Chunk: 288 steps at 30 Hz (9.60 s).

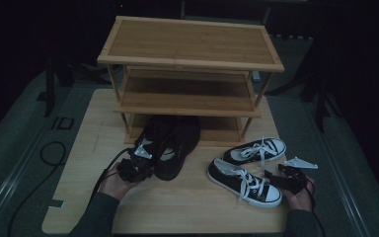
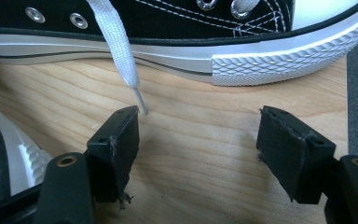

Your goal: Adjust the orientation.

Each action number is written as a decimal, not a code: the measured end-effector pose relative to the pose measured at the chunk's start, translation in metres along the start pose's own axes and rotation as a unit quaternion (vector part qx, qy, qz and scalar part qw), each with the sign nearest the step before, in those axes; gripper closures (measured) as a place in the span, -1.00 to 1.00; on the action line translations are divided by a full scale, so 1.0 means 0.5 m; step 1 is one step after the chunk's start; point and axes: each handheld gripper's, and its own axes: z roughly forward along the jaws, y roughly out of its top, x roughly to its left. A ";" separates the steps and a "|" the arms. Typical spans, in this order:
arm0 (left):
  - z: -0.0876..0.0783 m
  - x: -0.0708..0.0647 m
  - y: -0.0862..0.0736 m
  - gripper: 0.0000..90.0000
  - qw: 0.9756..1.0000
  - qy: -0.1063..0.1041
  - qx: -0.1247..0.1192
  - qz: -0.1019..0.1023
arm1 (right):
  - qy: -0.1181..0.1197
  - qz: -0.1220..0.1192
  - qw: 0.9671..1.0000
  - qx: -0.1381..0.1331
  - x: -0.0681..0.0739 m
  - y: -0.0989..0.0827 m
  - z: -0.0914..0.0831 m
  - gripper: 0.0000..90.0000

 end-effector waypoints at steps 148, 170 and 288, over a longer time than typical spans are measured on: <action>0.110 -0.061 0.147 0.92 0.998 0.051 0.010 0.036 | 0.000 0.000 1.000 0.000 0.000 0.000 0.000 -0.34; 0.033 -0.023 0.006 1.00 0.997 0.070 -0.004 -0.012 | 0.000 0.002 1.000 0.000 0.001 0.000 0.000 -0.34; 0.095 0.077 0.059 0.06 0.993 0.094 -0.005 -0.072 | -0.002 0.003 1.000 0.000 0.001 0.000 0.000 -0.35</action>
